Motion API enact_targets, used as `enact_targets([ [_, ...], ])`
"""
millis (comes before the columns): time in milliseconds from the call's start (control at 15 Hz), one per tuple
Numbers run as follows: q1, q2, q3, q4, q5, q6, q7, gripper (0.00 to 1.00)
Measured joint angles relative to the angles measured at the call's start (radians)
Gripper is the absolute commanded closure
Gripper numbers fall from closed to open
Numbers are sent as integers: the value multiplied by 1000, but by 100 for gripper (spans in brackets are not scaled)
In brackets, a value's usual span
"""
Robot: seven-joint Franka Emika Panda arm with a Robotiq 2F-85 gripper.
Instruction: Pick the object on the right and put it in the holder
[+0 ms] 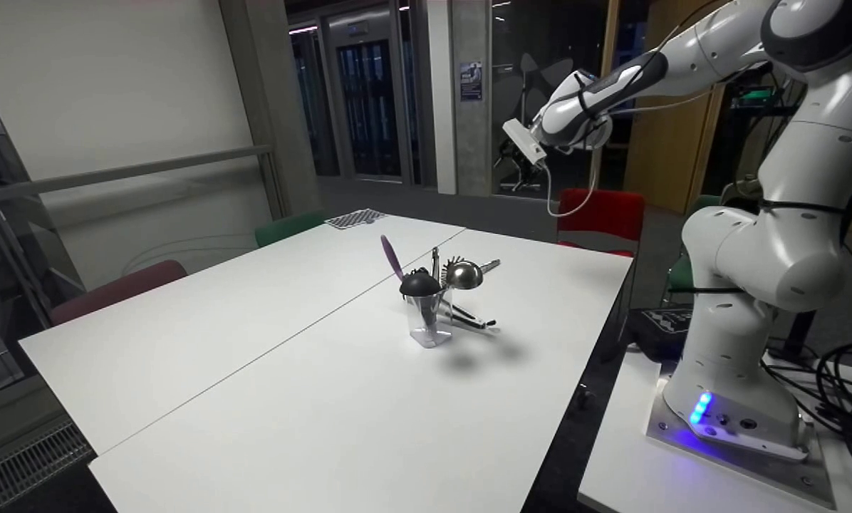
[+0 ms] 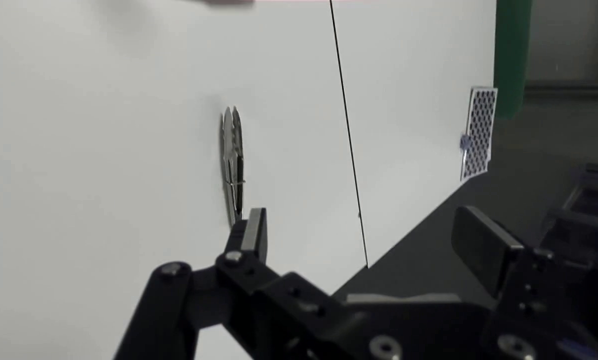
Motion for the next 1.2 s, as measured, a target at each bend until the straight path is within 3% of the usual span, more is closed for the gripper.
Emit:
enact_targets([
  [200, 136, -78, -132, 102, 68, -214, -135, 0],
  [333, 157, -86, -158, 160, 214, -376, -274, 0],
  [467, 187, -86, -192, 210, 229, -515, -307, 0],
  [933, 221, -87, -215, 222, 228, -537, -307, 0],
  [1067, 200, -57, -208, 220, 332, -551, -370, 0],
  [1200, 216, -18, -245, 250, 483, -657, -493, 0],
])
